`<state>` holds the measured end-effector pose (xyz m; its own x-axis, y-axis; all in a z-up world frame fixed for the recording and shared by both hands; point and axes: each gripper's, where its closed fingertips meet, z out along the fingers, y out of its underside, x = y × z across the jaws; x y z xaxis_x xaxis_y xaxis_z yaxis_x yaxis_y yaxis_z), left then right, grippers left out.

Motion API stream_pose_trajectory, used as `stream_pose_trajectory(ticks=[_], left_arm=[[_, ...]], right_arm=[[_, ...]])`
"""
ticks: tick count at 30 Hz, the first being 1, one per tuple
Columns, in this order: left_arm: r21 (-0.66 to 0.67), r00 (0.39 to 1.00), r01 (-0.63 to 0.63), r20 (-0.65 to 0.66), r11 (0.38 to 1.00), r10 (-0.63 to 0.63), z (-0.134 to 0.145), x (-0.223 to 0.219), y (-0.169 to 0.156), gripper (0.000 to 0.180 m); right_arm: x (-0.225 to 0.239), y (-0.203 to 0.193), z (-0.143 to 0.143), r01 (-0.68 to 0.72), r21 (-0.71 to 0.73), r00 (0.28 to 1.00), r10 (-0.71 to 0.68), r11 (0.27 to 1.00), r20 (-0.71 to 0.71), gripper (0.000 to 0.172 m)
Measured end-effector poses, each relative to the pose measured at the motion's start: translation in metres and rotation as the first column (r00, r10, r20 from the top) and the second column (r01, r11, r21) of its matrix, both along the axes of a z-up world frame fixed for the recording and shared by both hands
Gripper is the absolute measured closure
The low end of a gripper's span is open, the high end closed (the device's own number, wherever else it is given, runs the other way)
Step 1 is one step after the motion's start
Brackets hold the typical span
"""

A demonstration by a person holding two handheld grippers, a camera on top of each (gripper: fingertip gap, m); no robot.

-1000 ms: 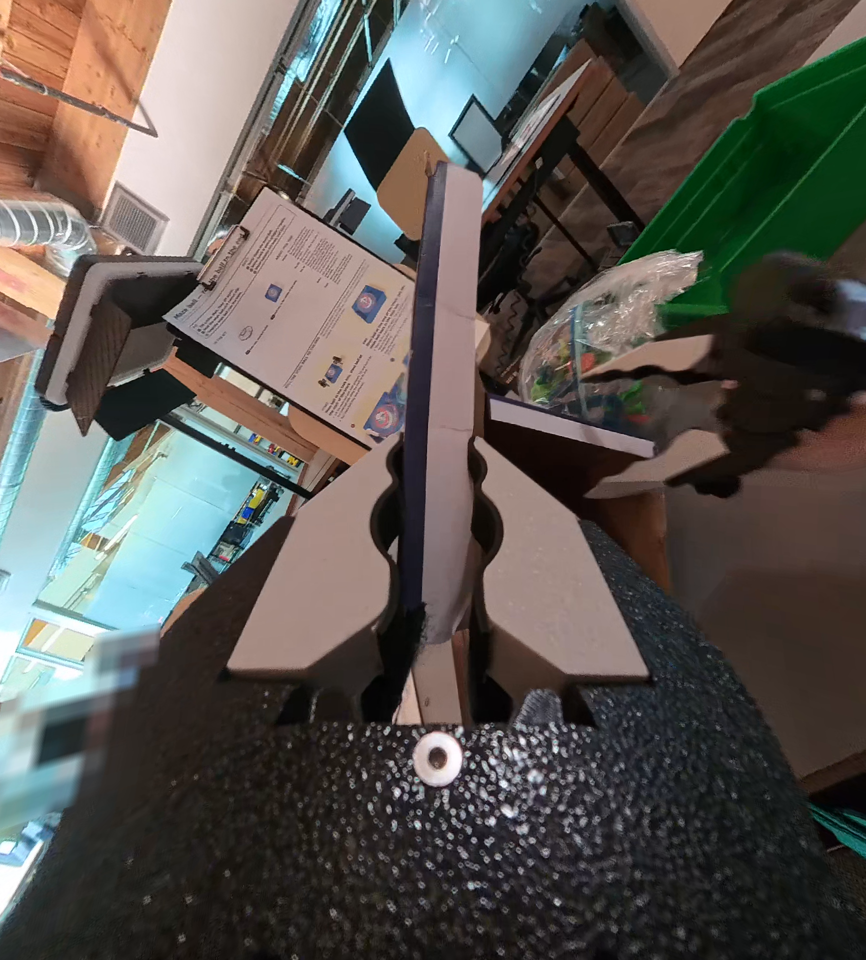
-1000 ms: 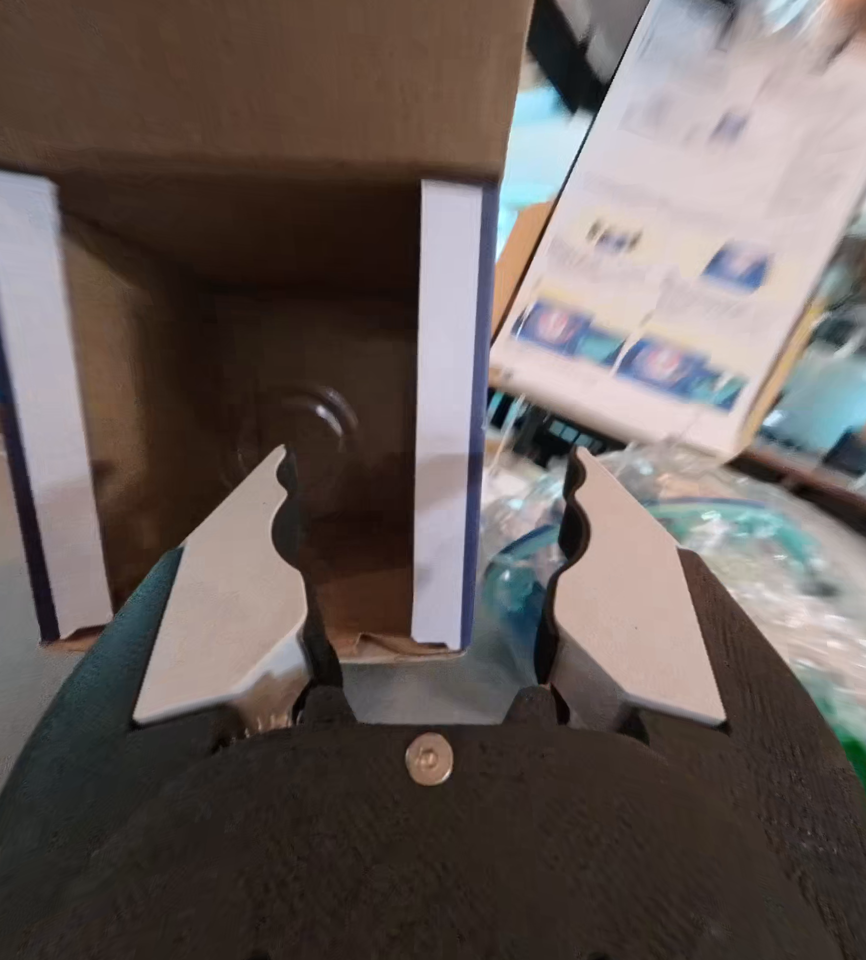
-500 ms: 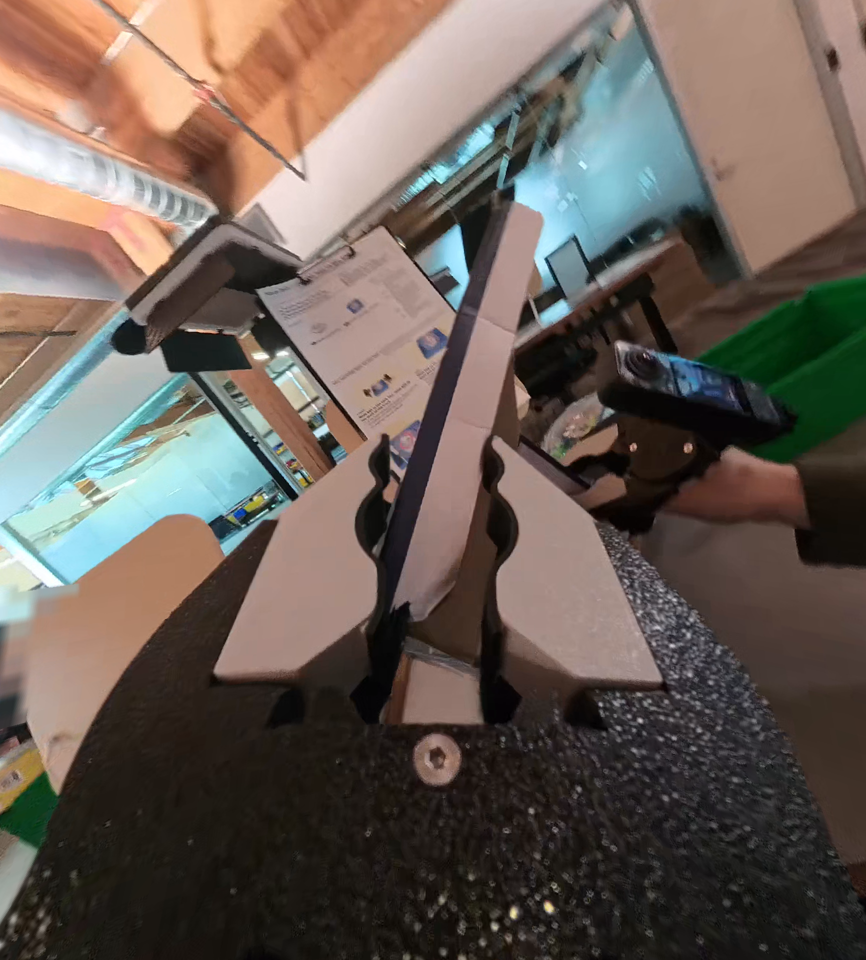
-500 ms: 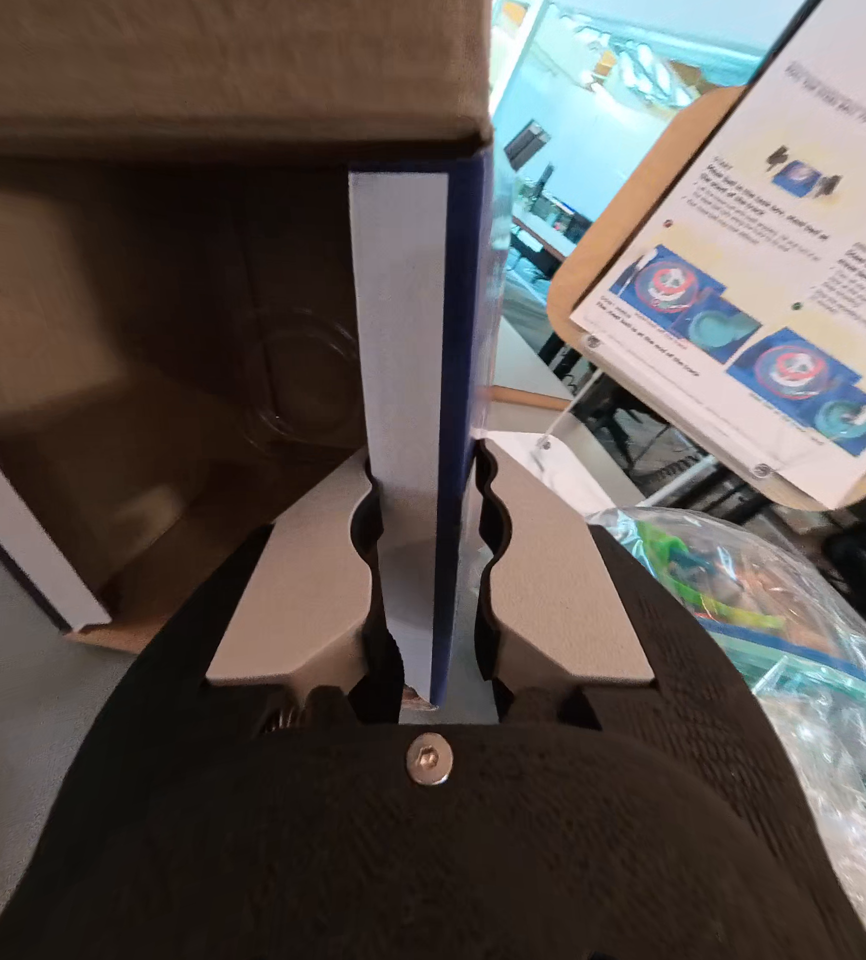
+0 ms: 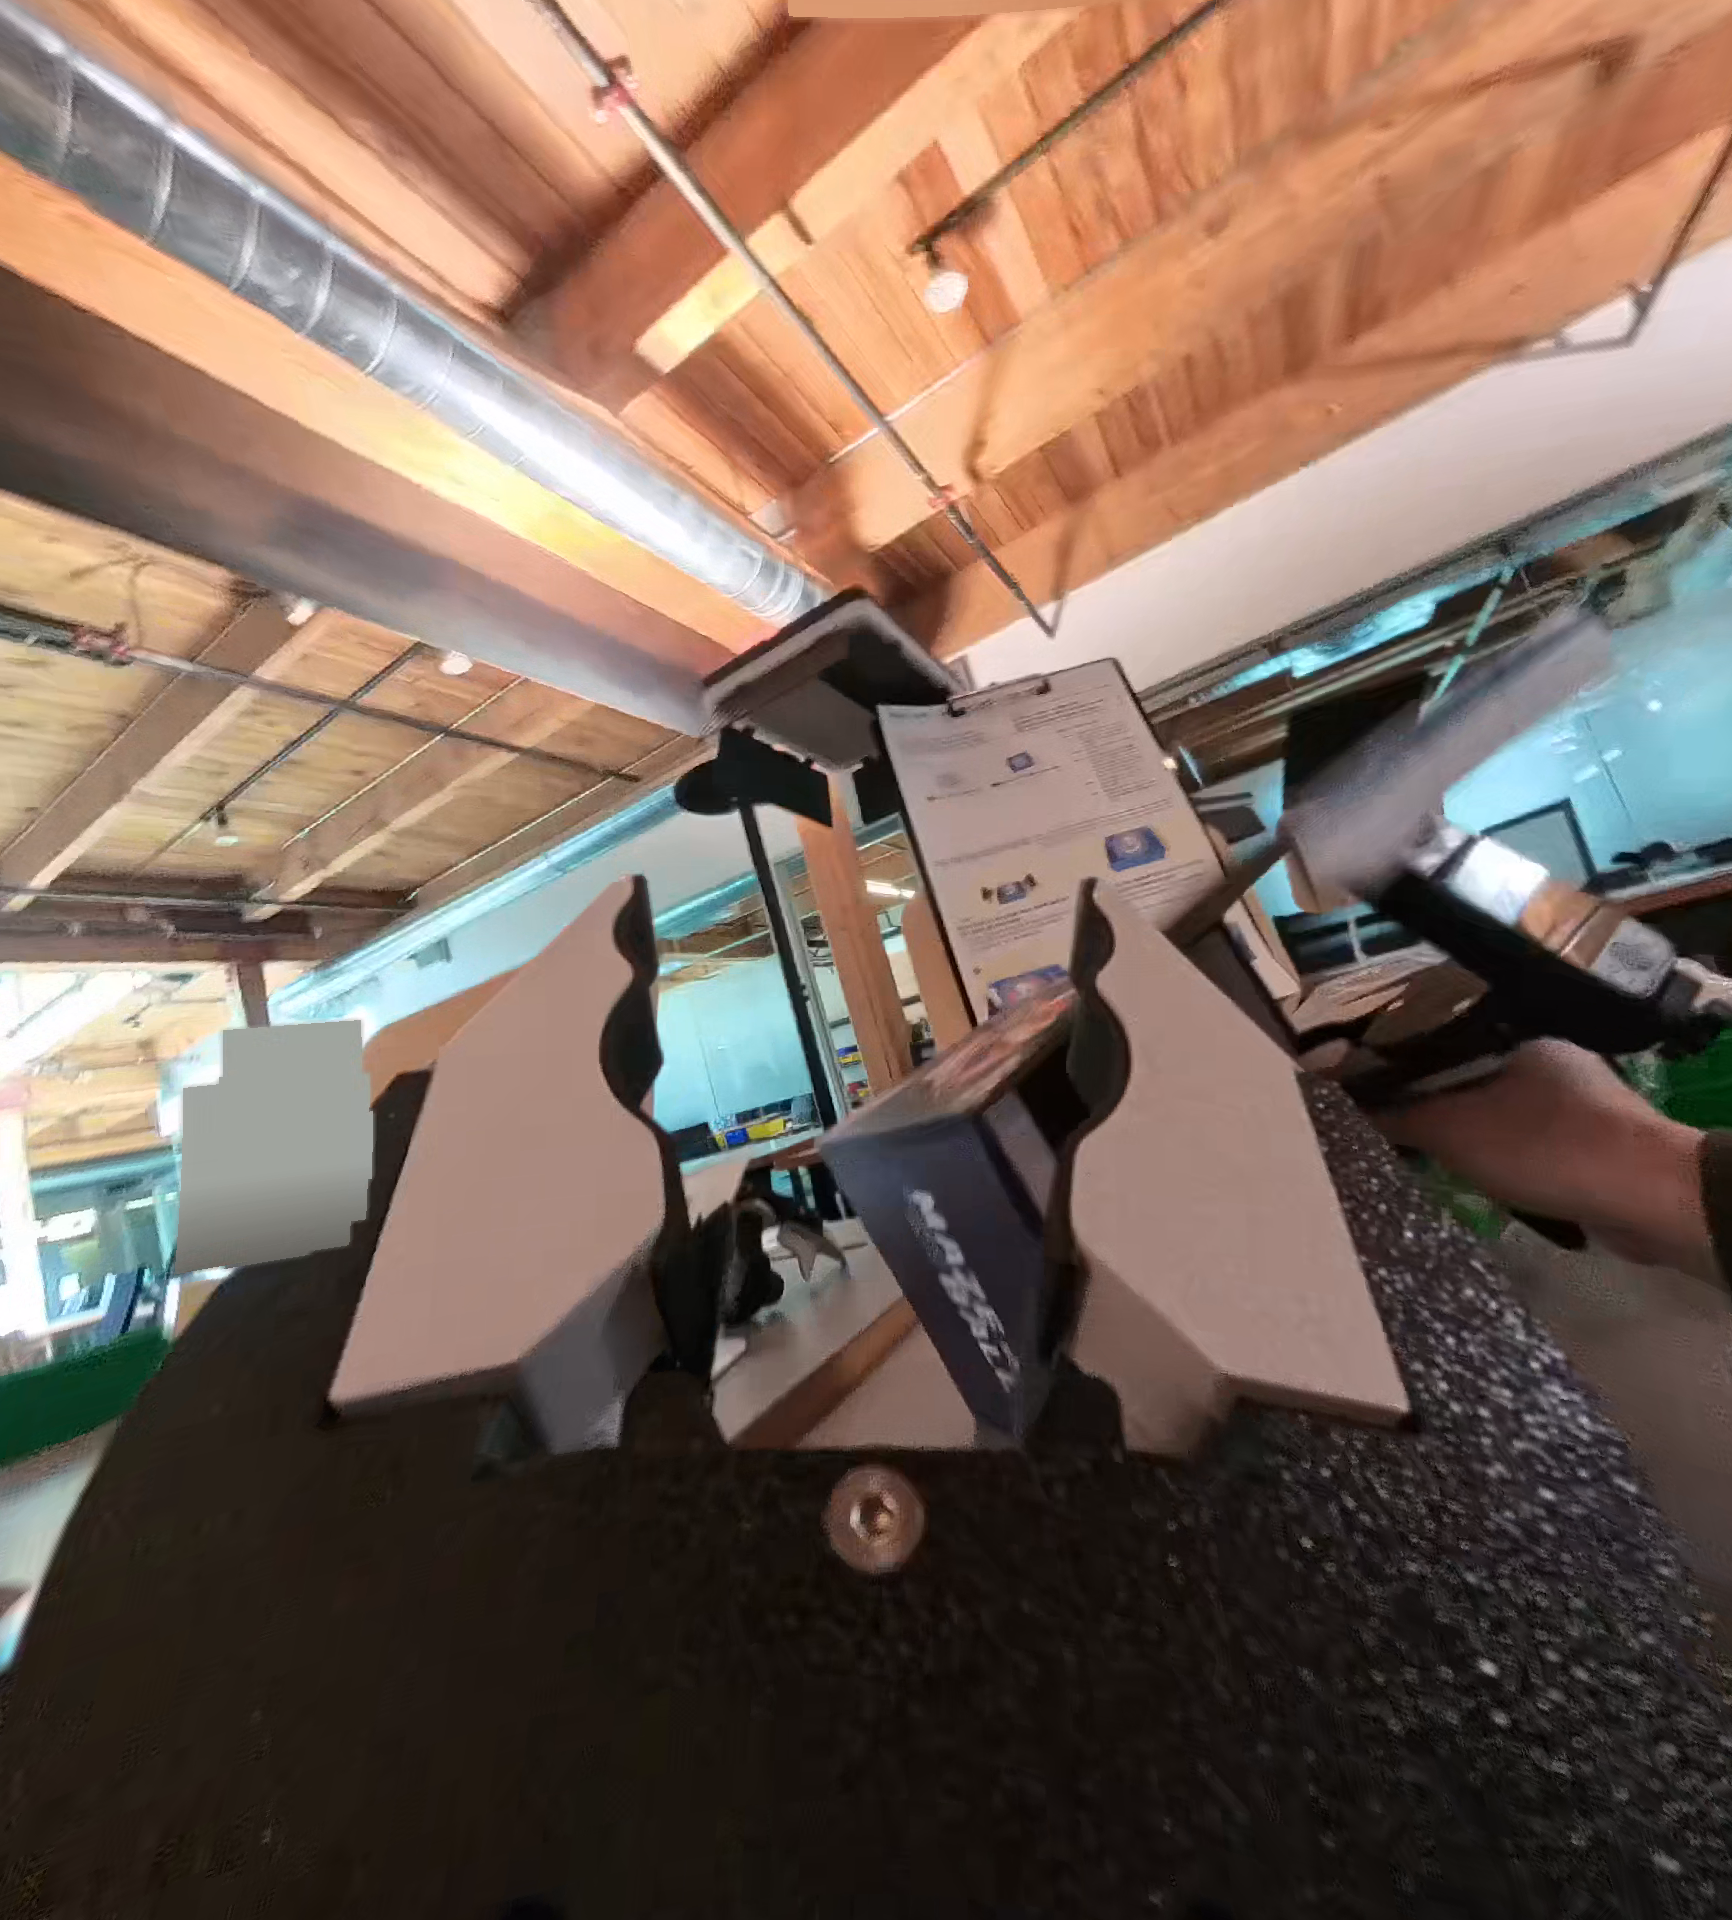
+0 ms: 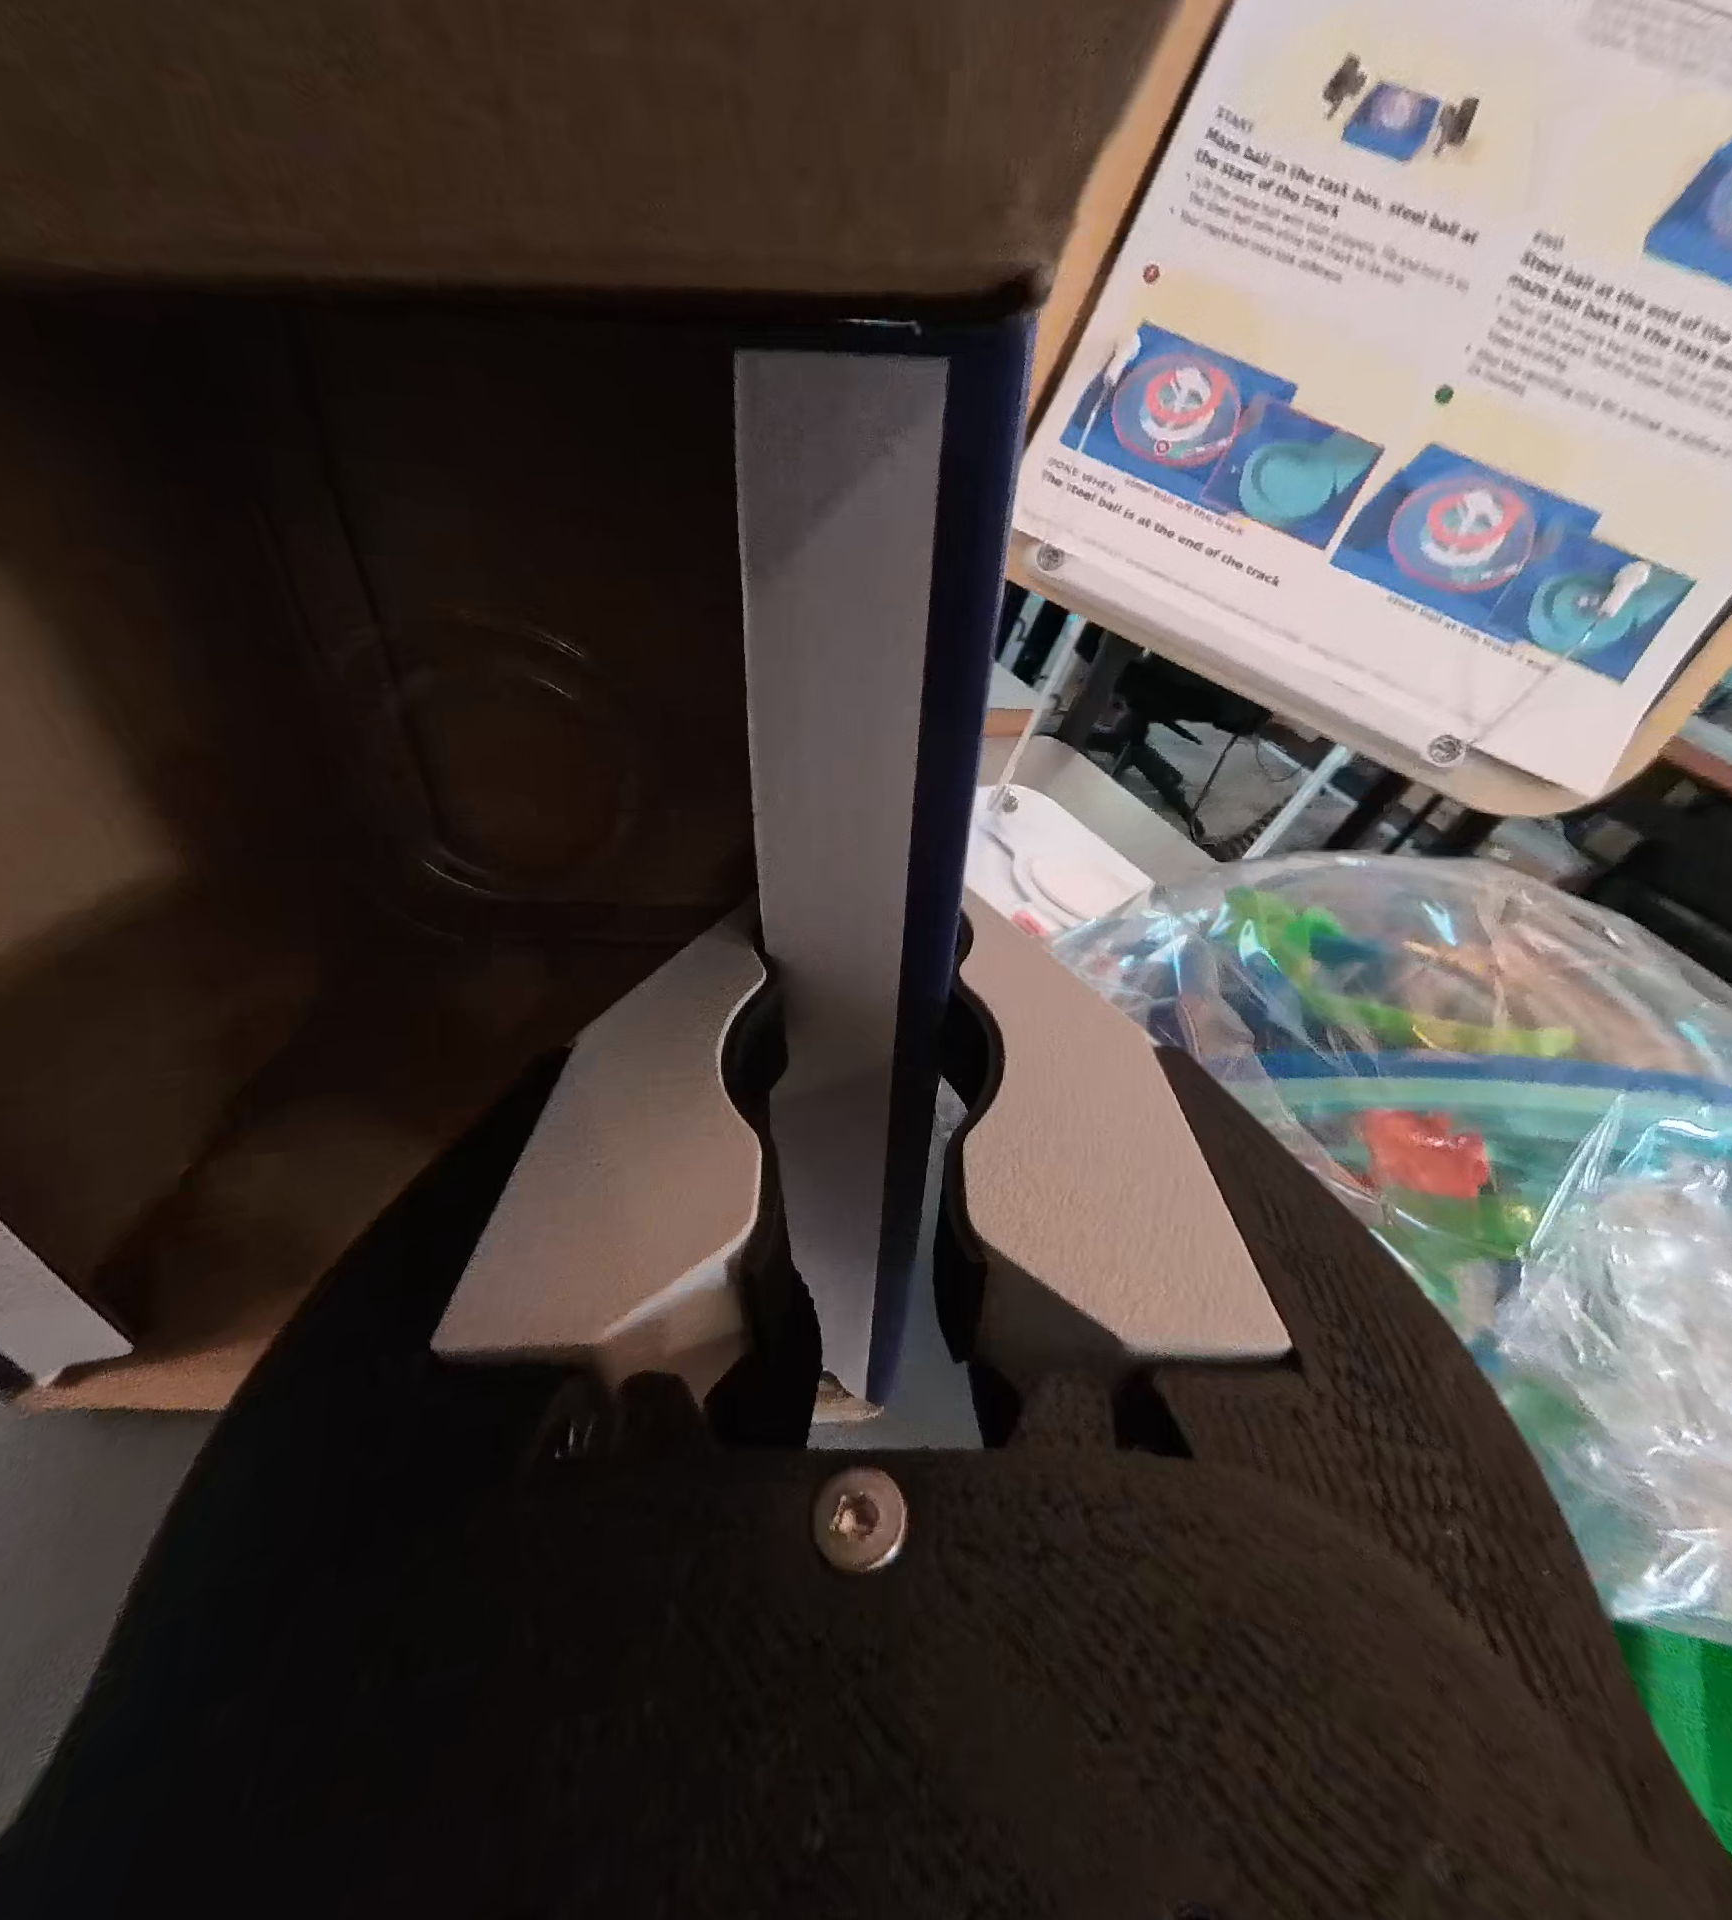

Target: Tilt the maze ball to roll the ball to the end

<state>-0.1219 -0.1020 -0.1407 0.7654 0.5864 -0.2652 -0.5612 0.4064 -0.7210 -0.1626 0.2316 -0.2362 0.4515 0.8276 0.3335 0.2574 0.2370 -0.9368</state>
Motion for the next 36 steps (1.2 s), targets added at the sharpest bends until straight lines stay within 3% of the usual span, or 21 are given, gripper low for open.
stream_pose_trajectory(ticks=[6,10,12,14,19,22,25,27,32,36], left_arm=[[-0.322,0.977,0.022,0.206,0.946,0.047,-0.095,-0.046,0.079,0.102],[-0.496,0.938,0.158,0.347,0.854,0.027,-0.12,-0.062,0.144,0.069],[-0.511,0.918,0.187,0.394,0.839,0.036,-0.122,-0.076,0.17,0.06],[-0.521,0.908,0.196,0.416,0.831,0.046,-0.123,-0.09,0.191,0.062],[-0.444,0.92,0.189,0.393,0.876,0.0,-0.099,-0.106,0.212,0.11],[-0.367,0.97,0.092,0.242,0.926,-0.001,-0.071,-0.108,0.213,0.132],[-0.212,1.0,-0.024,-0.003,0.977,0.024,-0.034,-0.095,0.203,0.142],[-0.12,0.994,-0.055,-0.095,0.991,0.044,-0.02,-0.089,0.198,0.148],[-0.021,0.99,-0.06,-0.129,0.998,0.057,-0.008,-0.08,0.193,0.156],[0.037,0.984,-0.064,-0.165,0.997,0.069,0.004,-0.075,0.184,0.157]], right_arm=[[0.003,0.009,-0.009,0.002,-0.077,1.0,-0.003,0.997,-0.012,0.148],[0.004,0.012,-0.012,0.002,-0.099,1.0,-0.004,0.995,-0.021,0.149],[0.004,0.012,-0.012,-0.002,-0.105,1.0,-0.001,0.995,-0.028,0.149],[0.004,0.011,-0.011,-0.012,-0.105,0.999,0.008,0.994,-0.037,0.149],[0.004,0.001,0.006,-0.079,-0.048,0.988,0.072,0.996,-0.139,0.146],[0.014,-0.003,0.029,-0.086,0.075,0.956,0.104,0.993,-0.273,0.142],[0.034,-0.015,0.056,-0.042,0.257,0.874,0.16,0.965,-0.459,0.138],[0.043,-0.021,0.062,-0.011,0.328,0.834,0.189,0.945,-0.518,0.136],[0.049,-0.023,0.06,-0.008,0.331,0.802,0.204,0.943,-0.561,0.134],[0.058,-0.033,0.078,0.006,0.388,0.779,0.24,0.922,-0.58,0.133]])
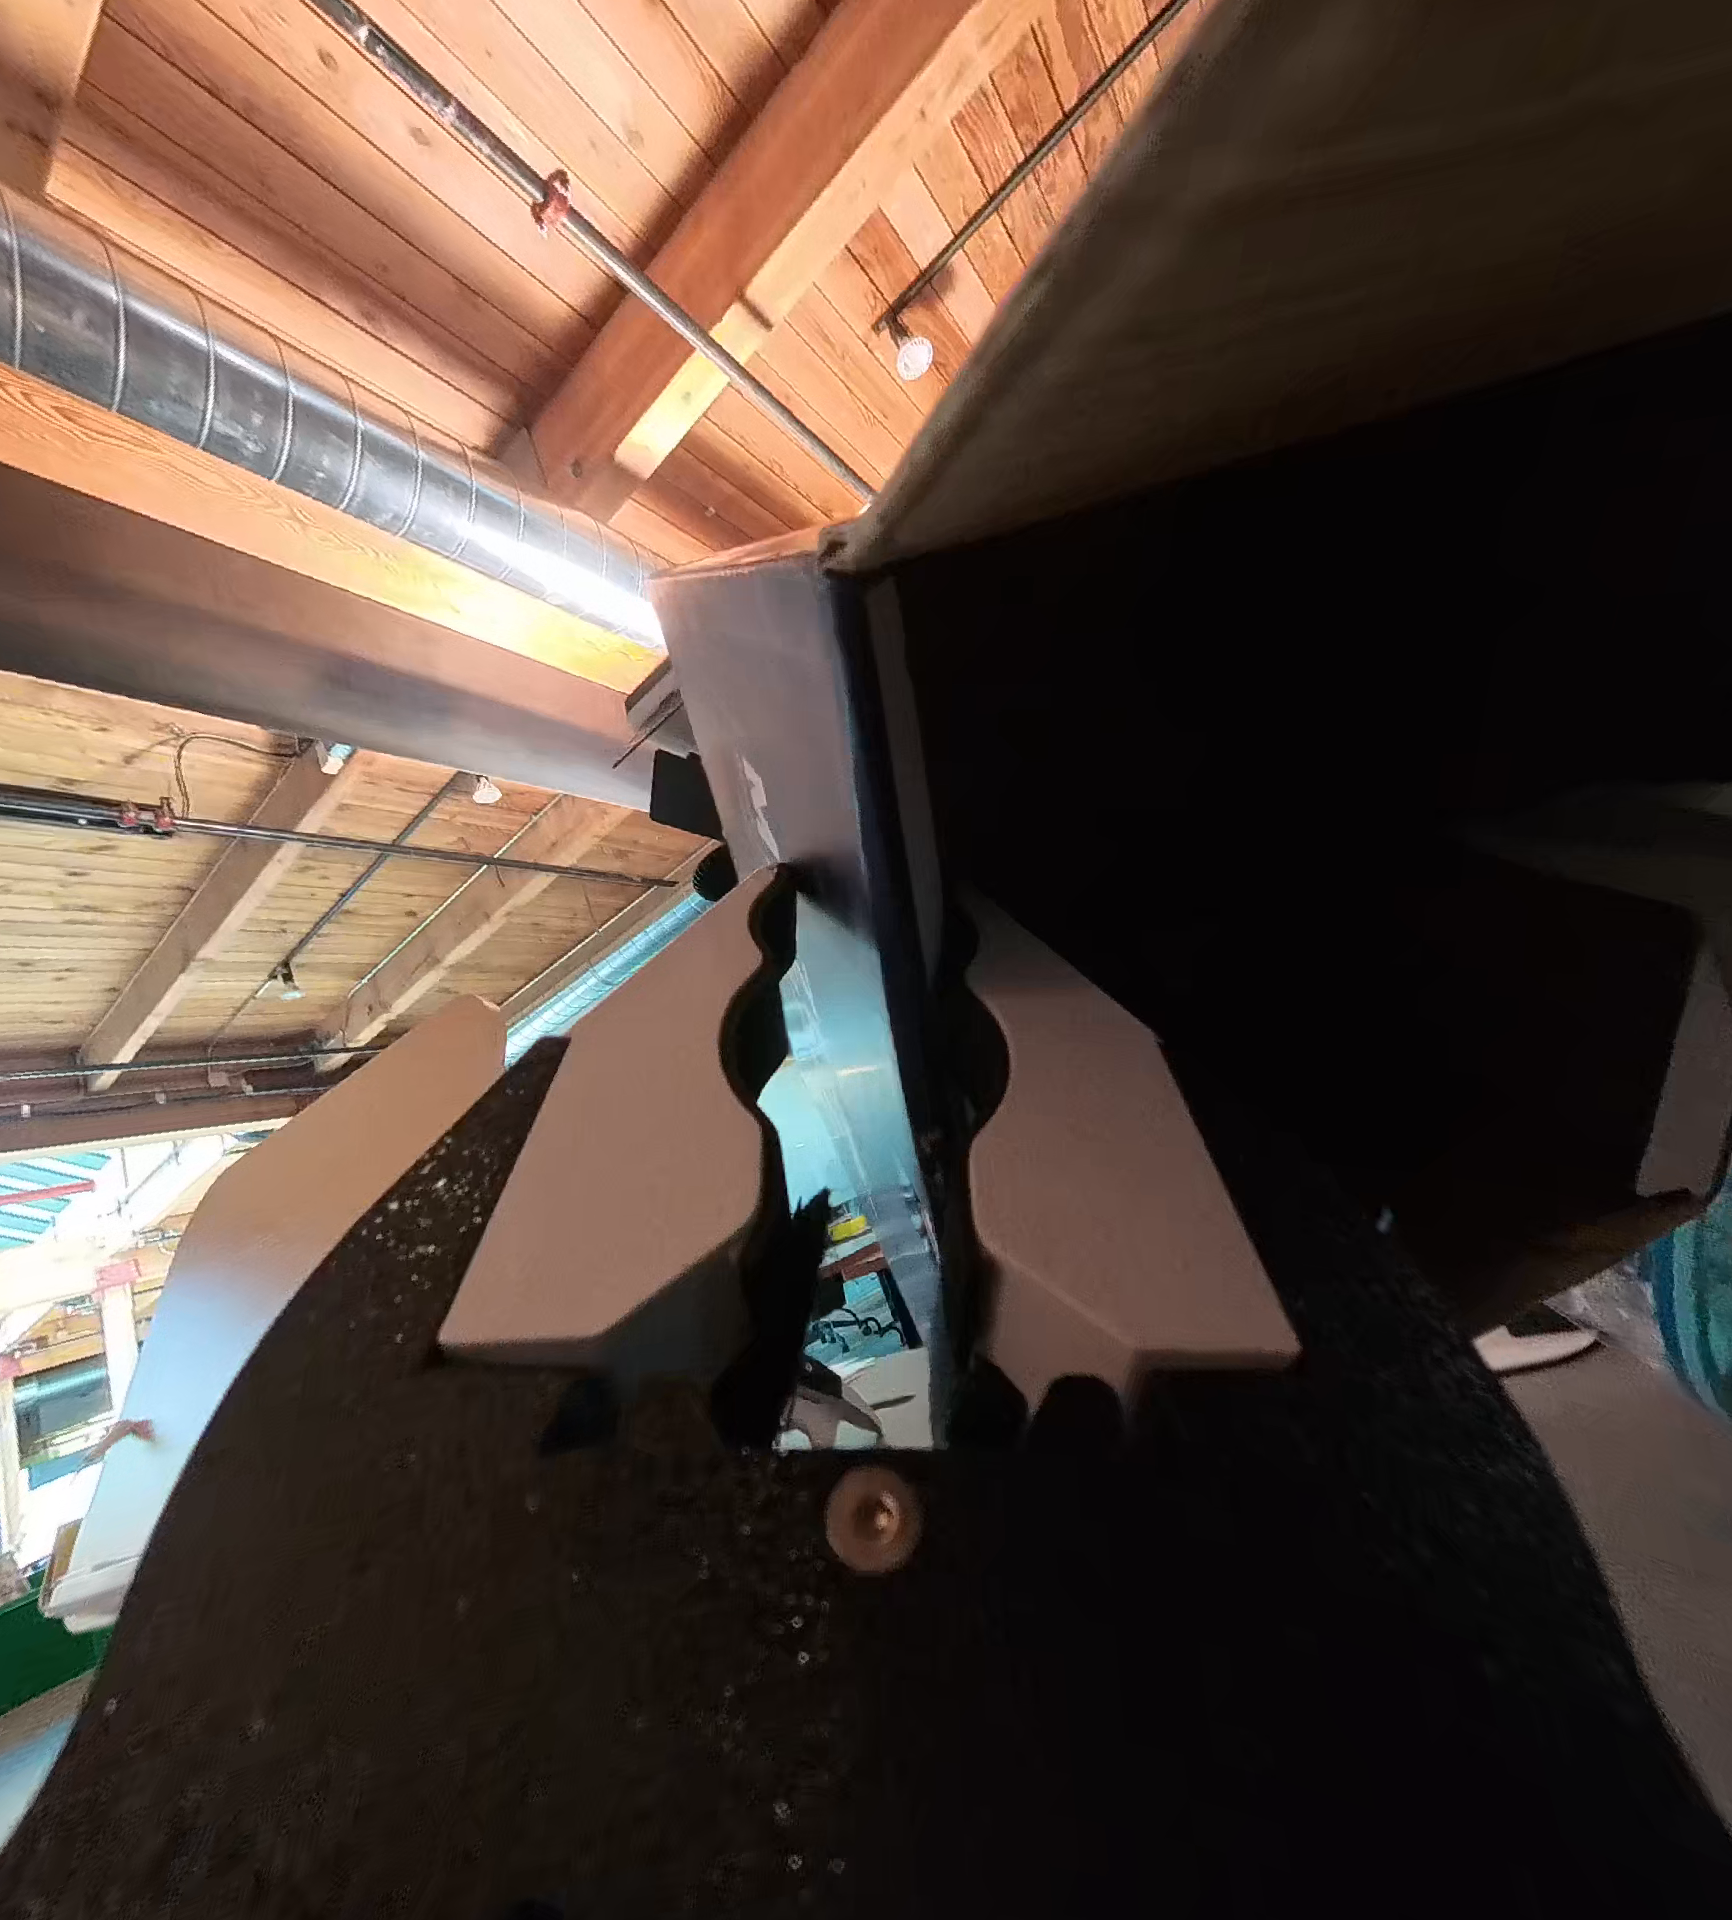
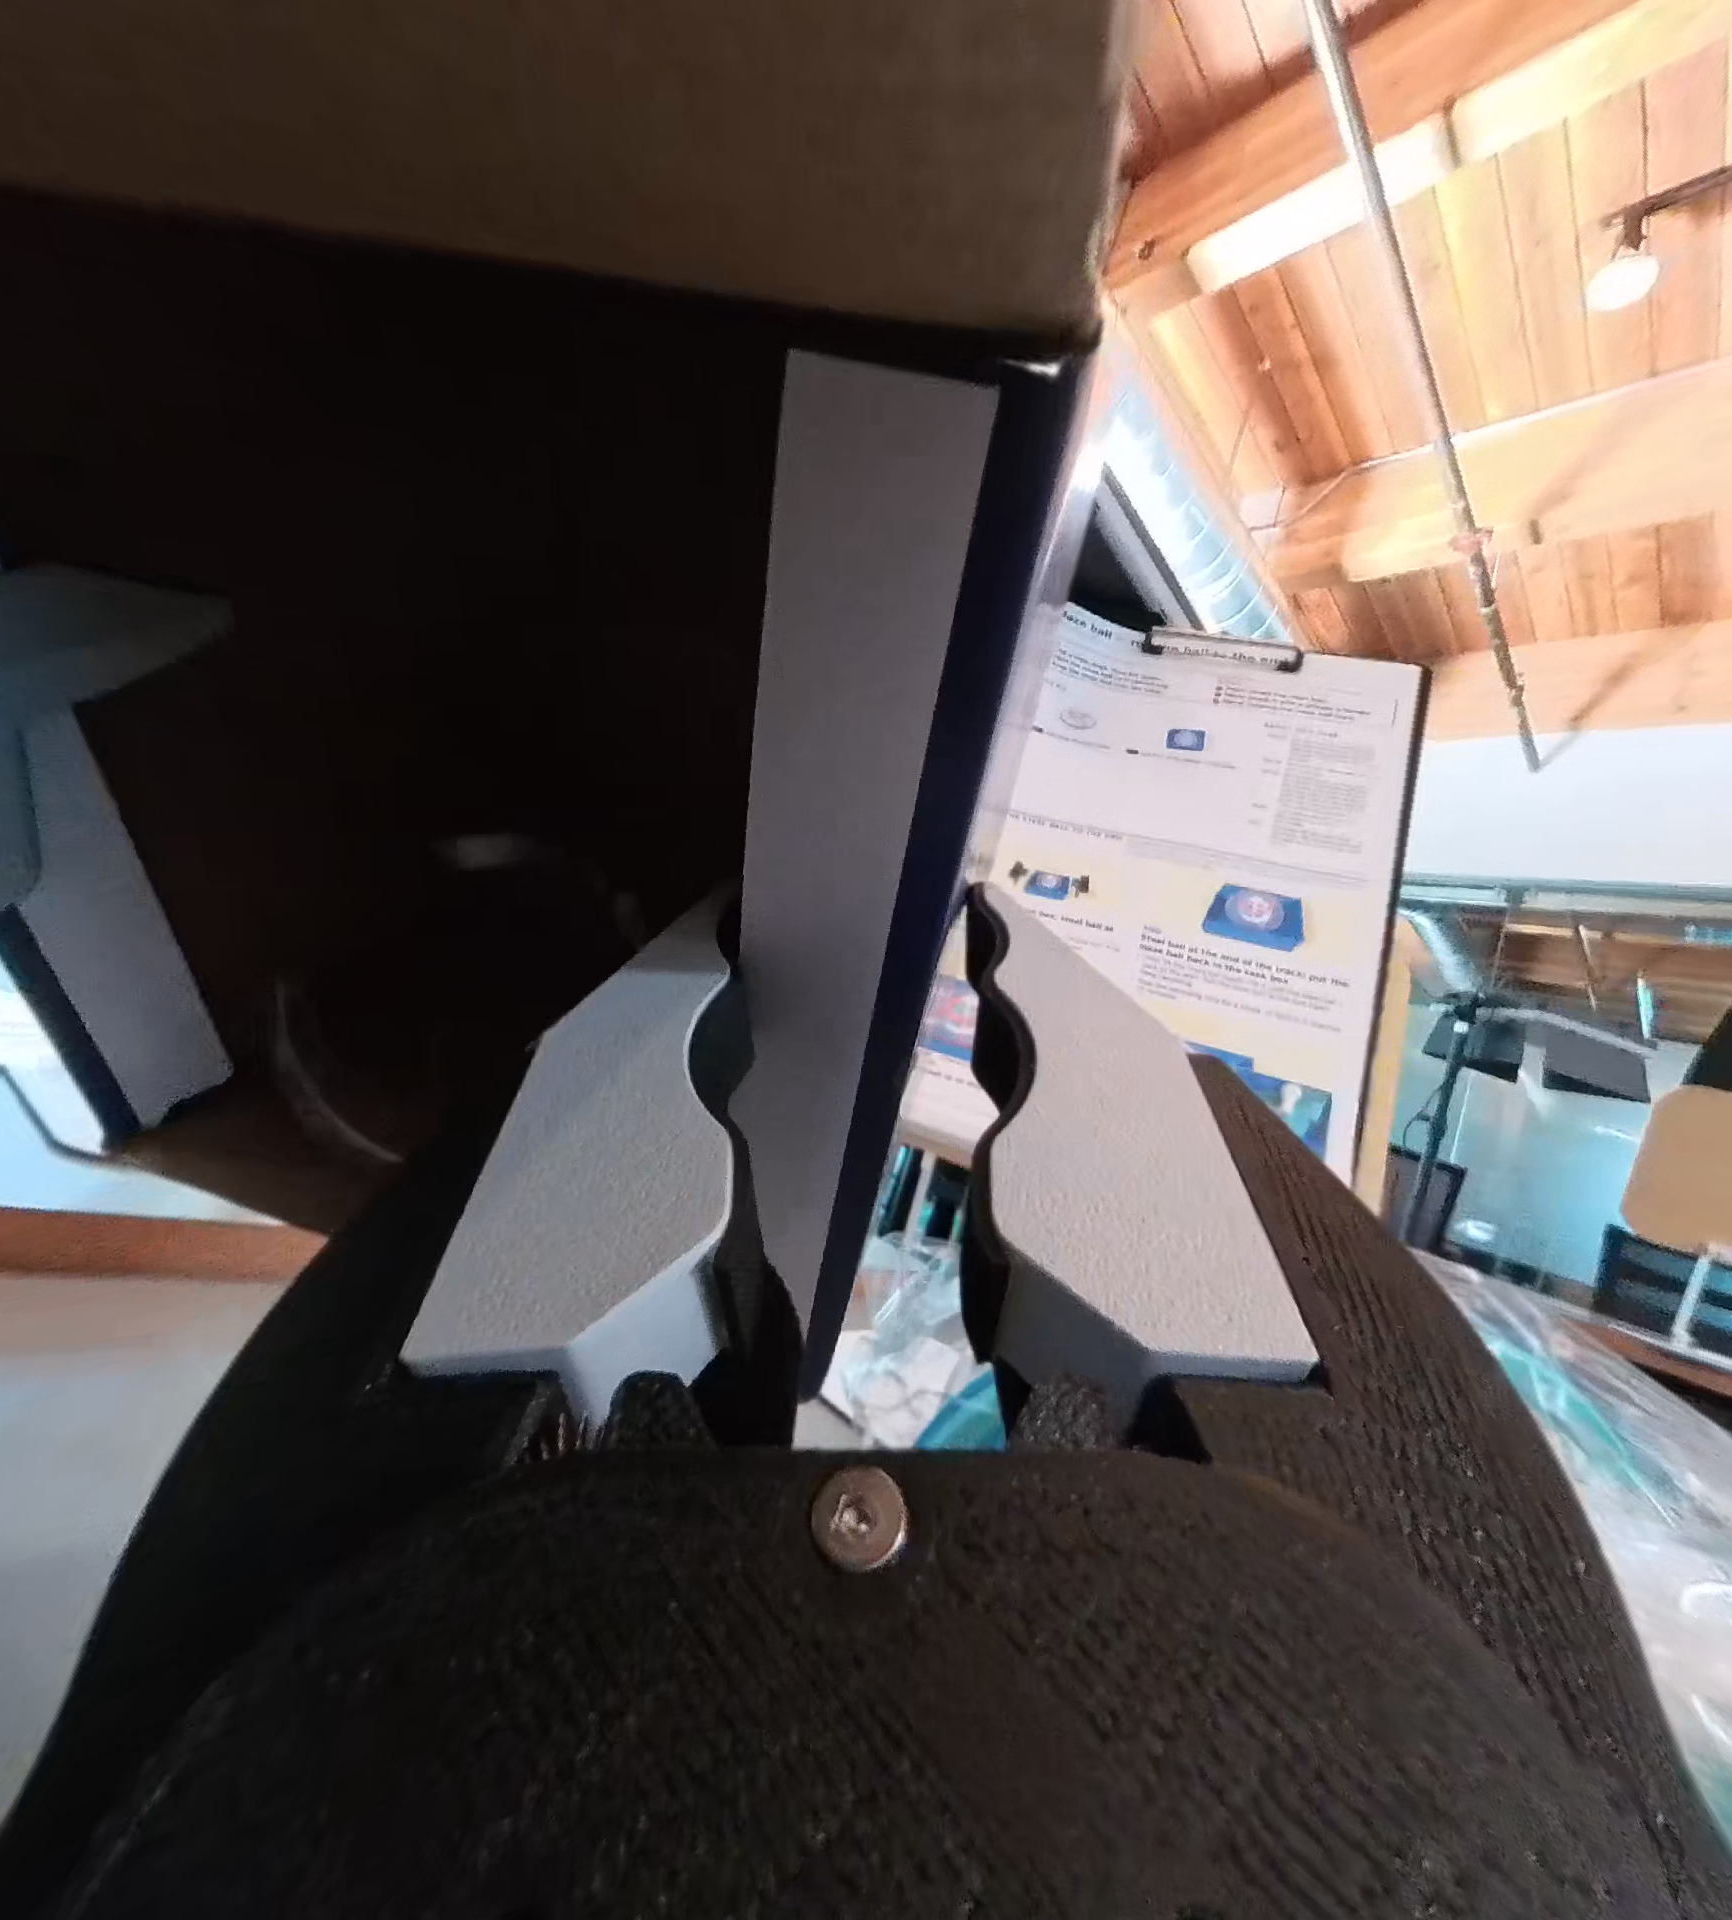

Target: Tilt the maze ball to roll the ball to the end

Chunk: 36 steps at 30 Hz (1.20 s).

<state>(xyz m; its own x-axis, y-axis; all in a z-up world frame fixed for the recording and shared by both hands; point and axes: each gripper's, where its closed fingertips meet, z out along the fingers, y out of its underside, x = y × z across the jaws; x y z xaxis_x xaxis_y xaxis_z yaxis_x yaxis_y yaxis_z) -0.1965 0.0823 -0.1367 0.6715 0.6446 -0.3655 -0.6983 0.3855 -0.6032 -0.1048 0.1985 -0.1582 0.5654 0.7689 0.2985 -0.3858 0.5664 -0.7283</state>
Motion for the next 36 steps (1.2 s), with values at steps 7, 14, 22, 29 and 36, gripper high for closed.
stream_pose_trajectory(ticks=[7,14,22,29,36], left_arm=[[-0.031,0.997,-0.013,-0.082,0.999,0.01,0.009,0.006,0.003,0.156],[-0.104,1.0,-0.005,0.021,0.995,0.008,-0.008,-0.014,0.021,0.161],[-0.372,0.904,0.16,0.428,0.915,0.016,-0.008,-0.086,0.07,0.18],[-0.575,0.815,0.233,0.555,0.784,0.164,-0.01,-0.137,0.104,0.179],[-0.72,0.7,0.536,0.671,0.442,0.244,-0.029,-0.129,0.104,0.178]], right_arm=[[0.003,-0.001,-0.002,0.008,0.017,1.0,-0.008,1.0,0.012,0.129],[-0.012,0.012,-0.036,0.022,-0.042,0.994,-0.018,0.999,0.11,0.124],[-0.036,-0.012,-0.048,-0.042,0.033,0.974,0.033,0.999,0.226,0.085],[-0.029,-0.032,-0.048,-0.018,0.163,0.979,-0.015,0.986,0.201,0.087],[-0.007,-0.025,-0.049,-0.041,0.087,0.986,0.026,0.995,0.166,0.088]])
